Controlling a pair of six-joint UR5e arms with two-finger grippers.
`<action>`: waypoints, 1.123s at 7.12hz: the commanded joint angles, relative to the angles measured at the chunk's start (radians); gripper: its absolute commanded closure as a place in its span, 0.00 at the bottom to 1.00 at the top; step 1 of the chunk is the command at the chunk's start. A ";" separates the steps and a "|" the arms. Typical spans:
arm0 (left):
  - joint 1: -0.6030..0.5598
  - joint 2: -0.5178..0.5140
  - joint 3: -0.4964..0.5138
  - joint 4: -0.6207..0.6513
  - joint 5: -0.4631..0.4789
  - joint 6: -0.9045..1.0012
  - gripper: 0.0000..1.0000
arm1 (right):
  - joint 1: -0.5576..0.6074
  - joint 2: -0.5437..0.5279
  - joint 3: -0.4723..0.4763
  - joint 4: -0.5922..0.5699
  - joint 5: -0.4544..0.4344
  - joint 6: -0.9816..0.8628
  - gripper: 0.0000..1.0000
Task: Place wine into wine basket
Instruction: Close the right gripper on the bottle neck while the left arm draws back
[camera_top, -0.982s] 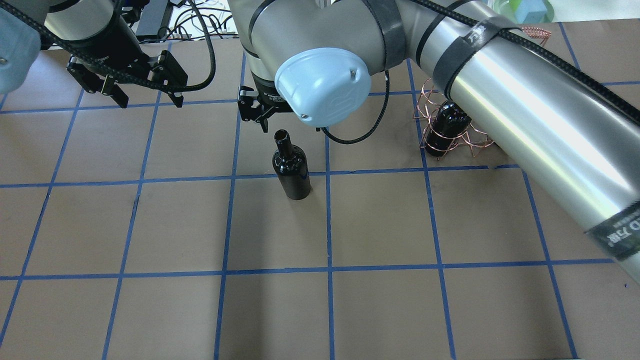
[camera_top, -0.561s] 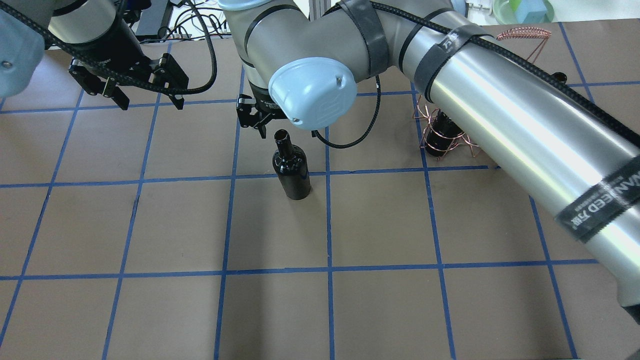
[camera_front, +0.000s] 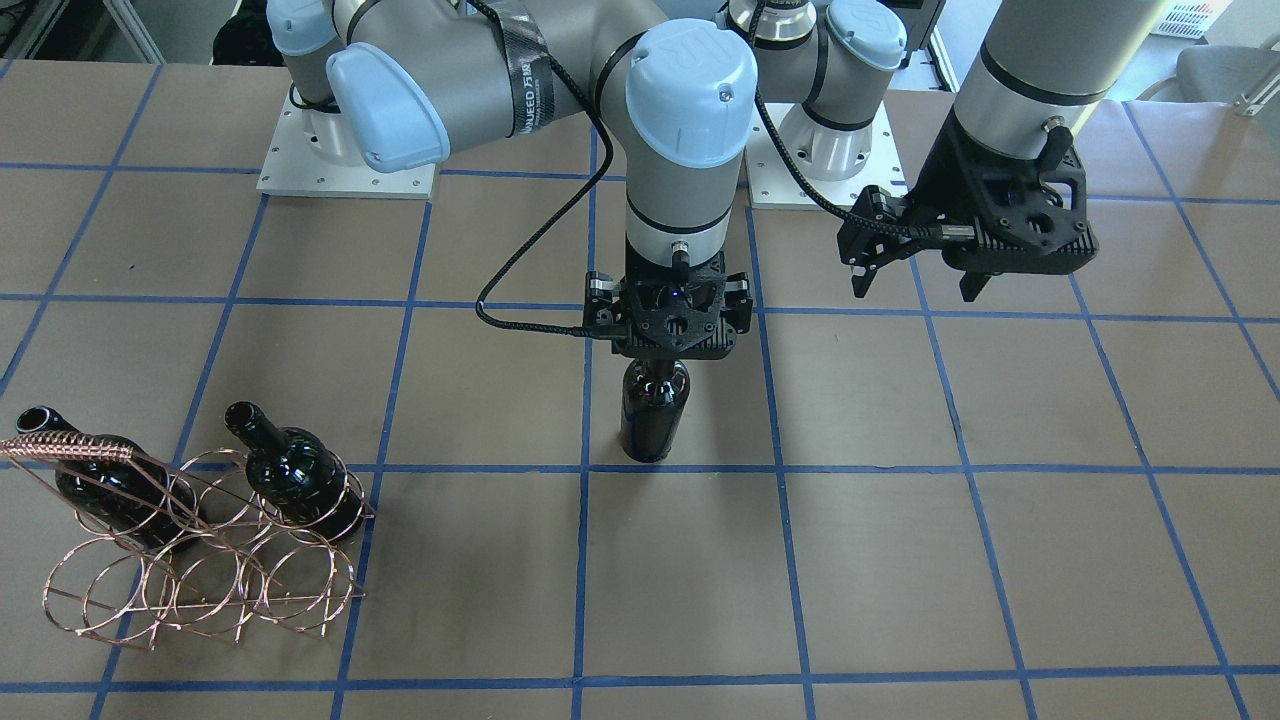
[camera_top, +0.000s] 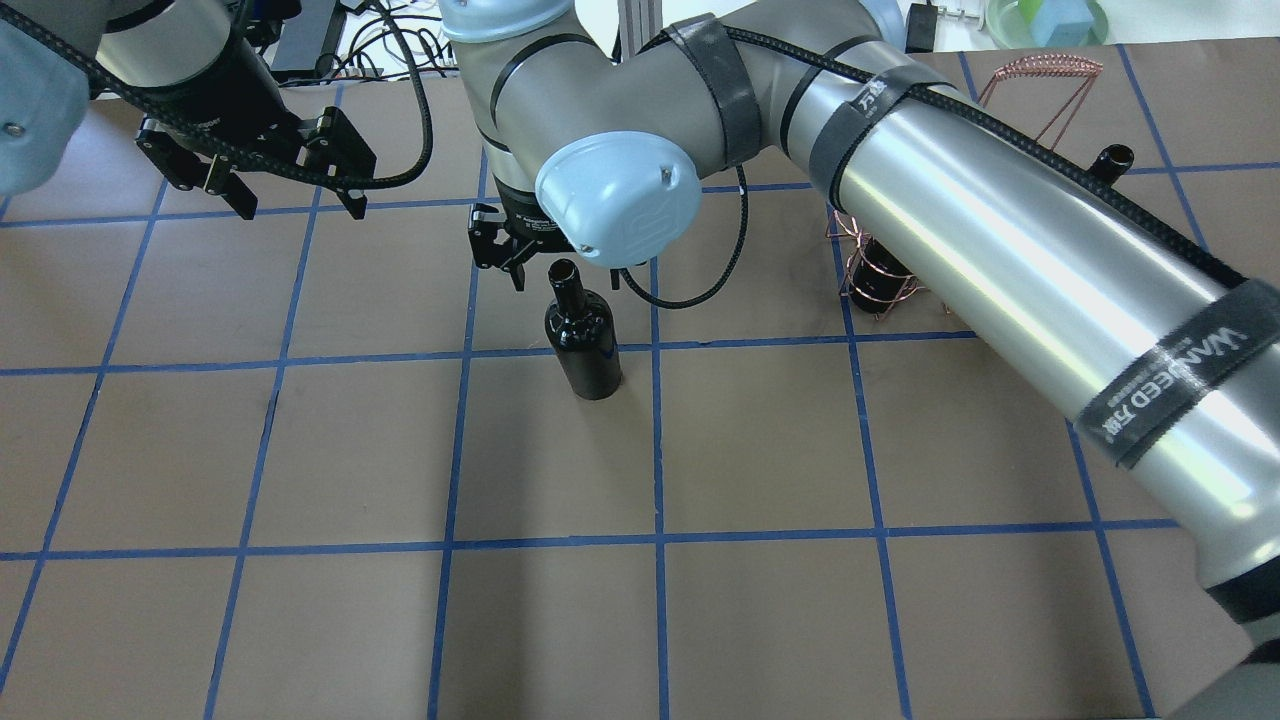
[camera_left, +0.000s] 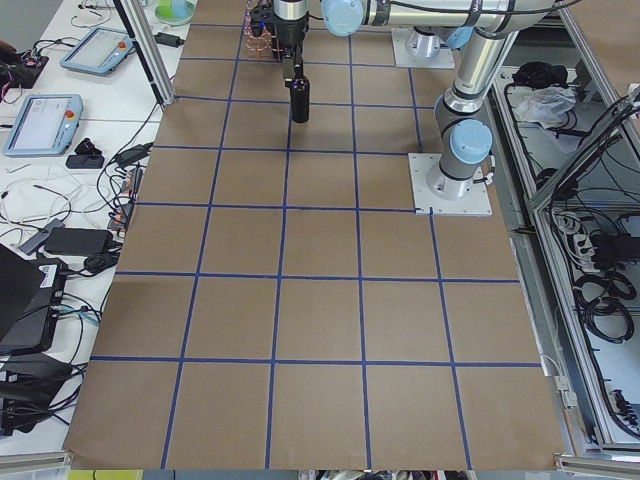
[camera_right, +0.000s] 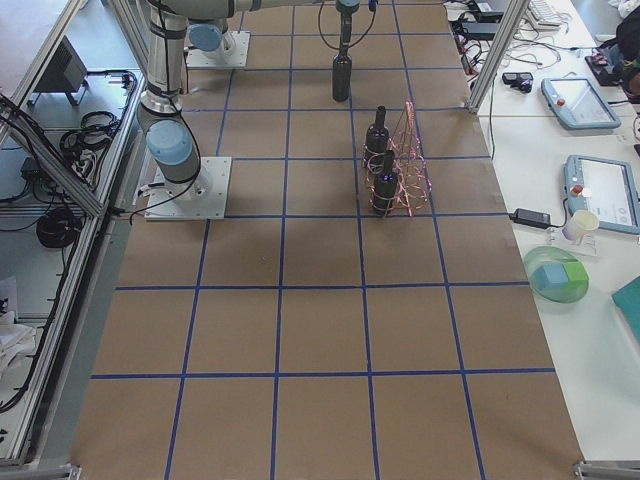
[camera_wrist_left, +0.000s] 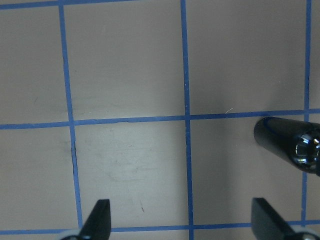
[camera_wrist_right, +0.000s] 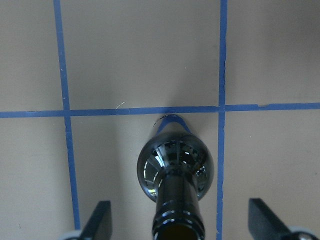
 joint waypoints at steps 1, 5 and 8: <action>0.000 0.000 -0.001 0.000 -0.001 0.000 0.00 | 0.000 0.015 0.001 -0.001 0.007 0.001 0.25; 0.000 -0.002 -0.001 0.000 -0.001 0.000 0.00 | 0.000 0.029 0.004 -0.005 0.007 -0.001 0.37; 0.000 0.003 -0.001 0.003 -0.004 -0.003 0.00 | 0.000 0.031 0.004 -0.002 0.010 -0.012 0.99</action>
